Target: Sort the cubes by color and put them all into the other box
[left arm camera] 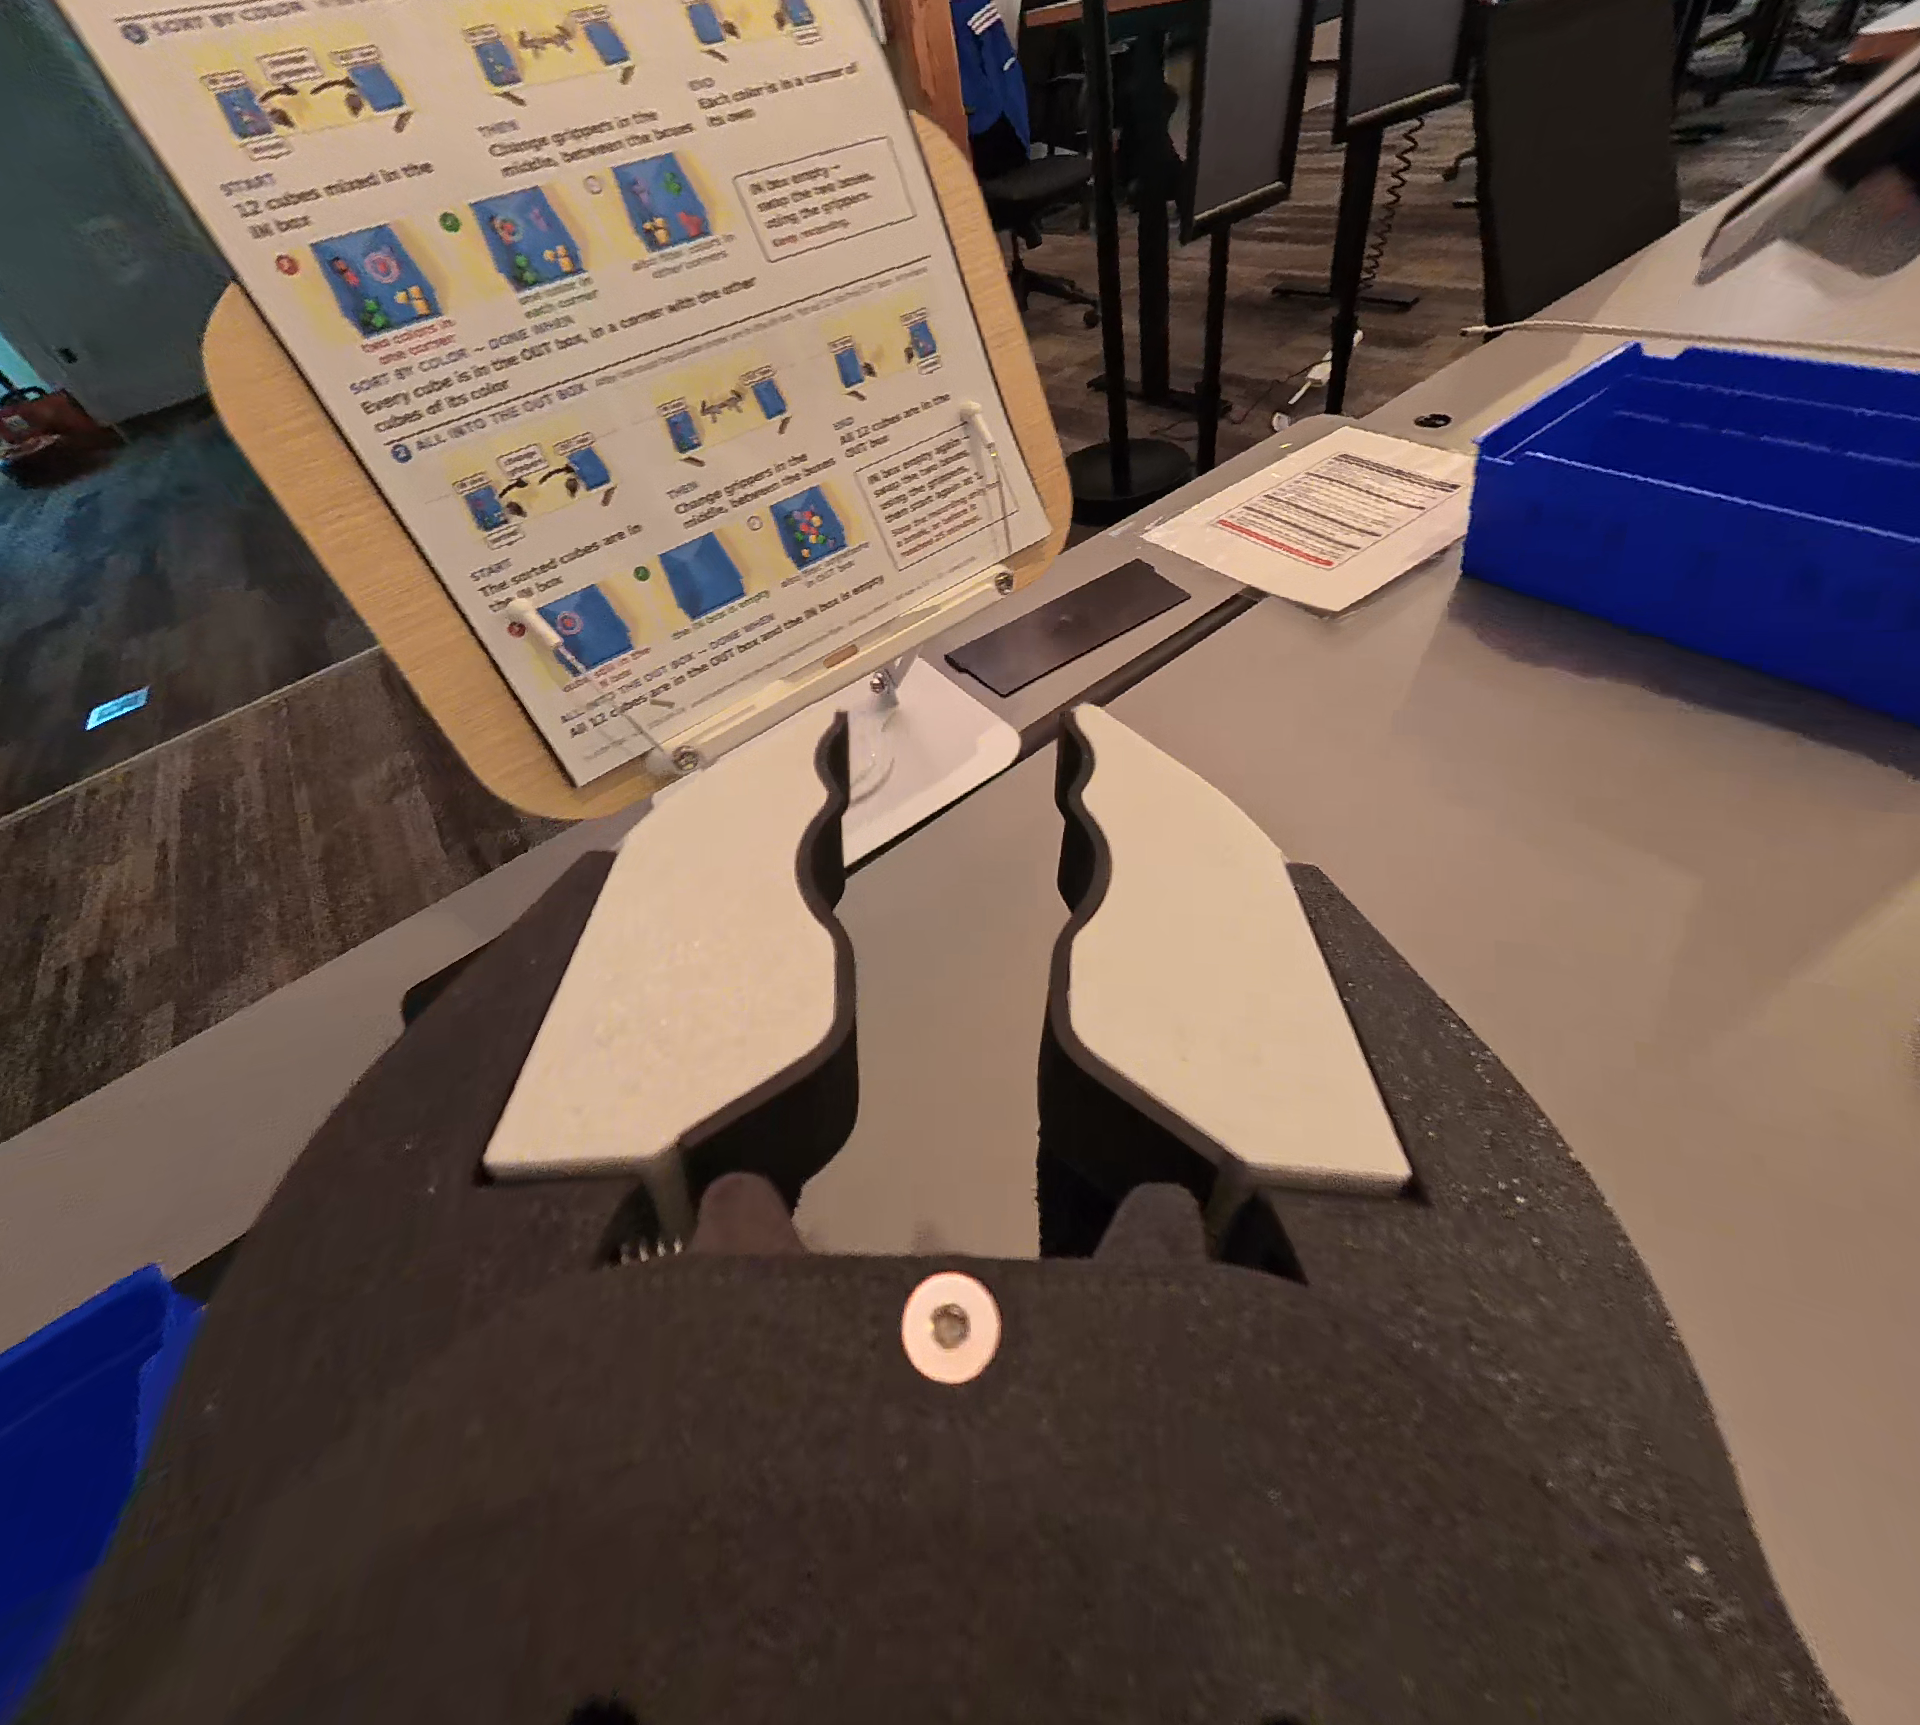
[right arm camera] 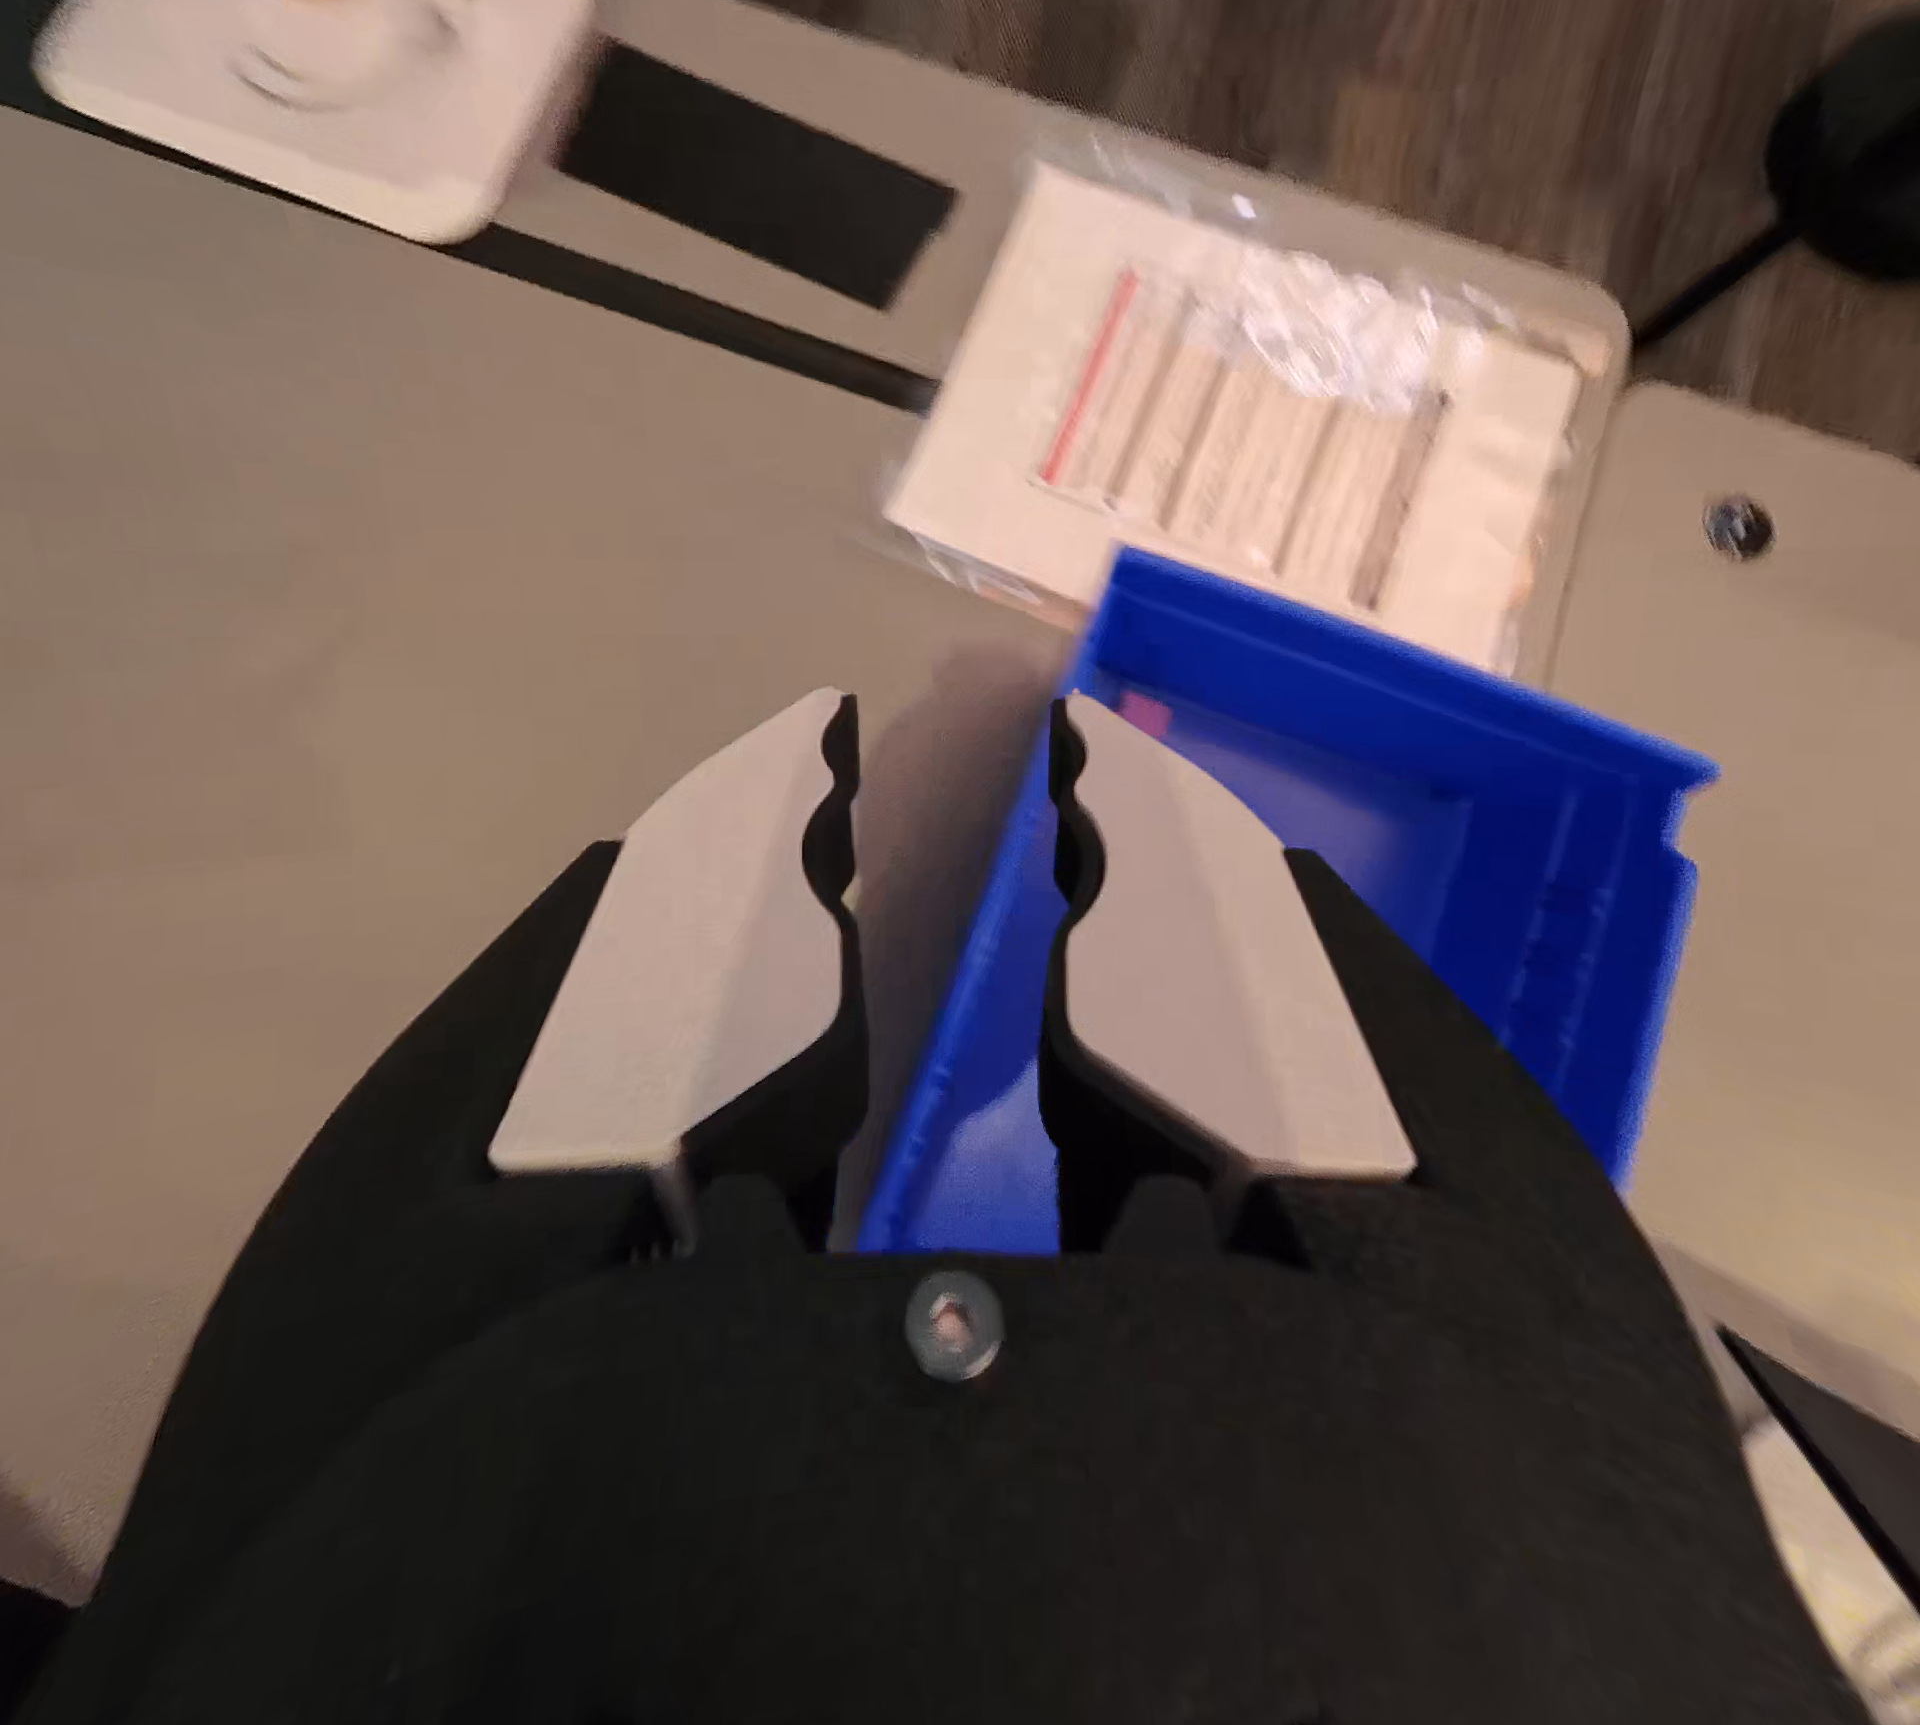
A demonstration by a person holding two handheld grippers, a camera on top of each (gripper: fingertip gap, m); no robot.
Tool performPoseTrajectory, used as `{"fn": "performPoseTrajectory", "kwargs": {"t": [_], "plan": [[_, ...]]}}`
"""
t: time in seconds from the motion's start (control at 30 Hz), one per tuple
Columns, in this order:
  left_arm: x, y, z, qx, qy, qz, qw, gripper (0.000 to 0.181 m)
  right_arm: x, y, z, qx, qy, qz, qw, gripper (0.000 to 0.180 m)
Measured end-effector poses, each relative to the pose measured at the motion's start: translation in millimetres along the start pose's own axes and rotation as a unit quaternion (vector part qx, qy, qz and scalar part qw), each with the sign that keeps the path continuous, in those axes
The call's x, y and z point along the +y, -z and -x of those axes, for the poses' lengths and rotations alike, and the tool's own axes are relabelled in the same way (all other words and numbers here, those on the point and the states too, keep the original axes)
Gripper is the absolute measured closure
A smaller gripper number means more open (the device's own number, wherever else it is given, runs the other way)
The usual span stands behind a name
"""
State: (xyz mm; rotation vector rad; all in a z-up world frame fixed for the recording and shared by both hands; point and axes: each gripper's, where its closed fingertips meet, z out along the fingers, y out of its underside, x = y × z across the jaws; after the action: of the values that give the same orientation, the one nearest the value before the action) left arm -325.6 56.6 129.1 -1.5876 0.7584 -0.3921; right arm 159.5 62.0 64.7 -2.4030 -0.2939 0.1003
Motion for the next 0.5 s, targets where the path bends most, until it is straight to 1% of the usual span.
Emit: {"fn": "performPoseTrajectory", "kwargs": {"t": [0.1,0.17,0.33,0.43,0.5], "plan": [[7,6,16,-0.027,0.015,-0.006,1.000,0.143,-22,18,64,-0.046,0.033,-0.073,0.996,0.142],[14,9,25,-0.046,0.017,-0.003,0.999,0.143,-34,27,109,-0.080,0.059,-0.124,0.987,0.140],[21,12,38,-0.074,0.027,-0.005,0.997,0.143,-52,46,214,-0.193,0.095,-0.244,0.946,0.138],[19,15,41,-0.082,0.030,-0.009,0.996,0.143,-55,49,253,-0.238,0.110,-0.276,0.925,0.140],[19,18,46,-0.092,0.026,-0.006,0.995,0.143,-55,46,265,-0.235,0.131,-0.270,0.924,0.139]]}}
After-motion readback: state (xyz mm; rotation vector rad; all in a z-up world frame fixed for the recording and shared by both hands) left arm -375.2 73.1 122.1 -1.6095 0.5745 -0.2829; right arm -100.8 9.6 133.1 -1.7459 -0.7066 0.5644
